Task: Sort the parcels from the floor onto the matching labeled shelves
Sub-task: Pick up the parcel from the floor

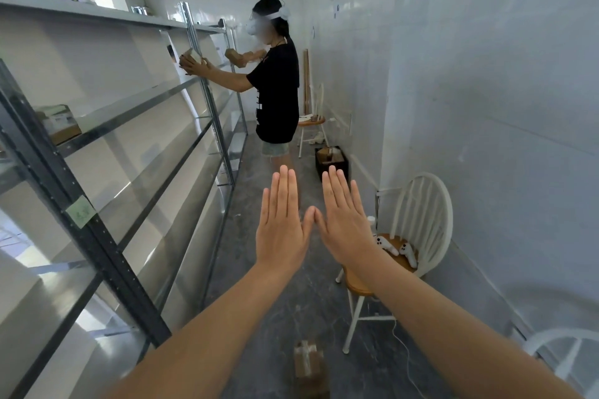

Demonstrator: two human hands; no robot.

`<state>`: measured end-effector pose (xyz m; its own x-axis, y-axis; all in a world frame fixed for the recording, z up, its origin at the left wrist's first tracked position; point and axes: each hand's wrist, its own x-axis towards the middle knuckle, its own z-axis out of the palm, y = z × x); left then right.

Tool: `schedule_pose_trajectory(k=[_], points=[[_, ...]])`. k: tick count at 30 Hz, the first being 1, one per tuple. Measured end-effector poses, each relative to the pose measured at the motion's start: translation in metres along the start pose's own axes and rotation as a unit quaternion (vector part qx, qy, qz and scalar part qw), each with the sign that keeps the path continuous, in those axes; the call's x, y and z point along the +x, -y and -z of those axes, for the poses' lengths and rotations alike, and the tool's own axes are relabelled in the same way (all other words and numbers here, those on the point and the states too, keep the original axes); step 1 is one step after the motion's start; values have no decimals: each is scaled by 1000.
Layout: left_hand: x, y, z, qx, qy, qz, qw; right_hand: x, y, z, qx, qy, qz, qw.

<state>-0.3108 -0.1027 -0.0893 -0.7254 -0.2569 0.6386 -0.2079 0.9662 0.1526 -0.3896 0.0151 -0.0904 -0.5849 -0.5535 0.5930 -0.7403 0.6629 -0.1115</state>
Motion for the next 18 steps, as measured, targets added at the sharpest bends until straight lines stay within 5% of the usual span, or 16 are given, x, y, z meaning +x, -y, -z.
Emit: schedule_pose_trajectory(k=[18], points=[[64,63,-49,-43,12,3,999,80,8,-49,-32,44,-7,999]])
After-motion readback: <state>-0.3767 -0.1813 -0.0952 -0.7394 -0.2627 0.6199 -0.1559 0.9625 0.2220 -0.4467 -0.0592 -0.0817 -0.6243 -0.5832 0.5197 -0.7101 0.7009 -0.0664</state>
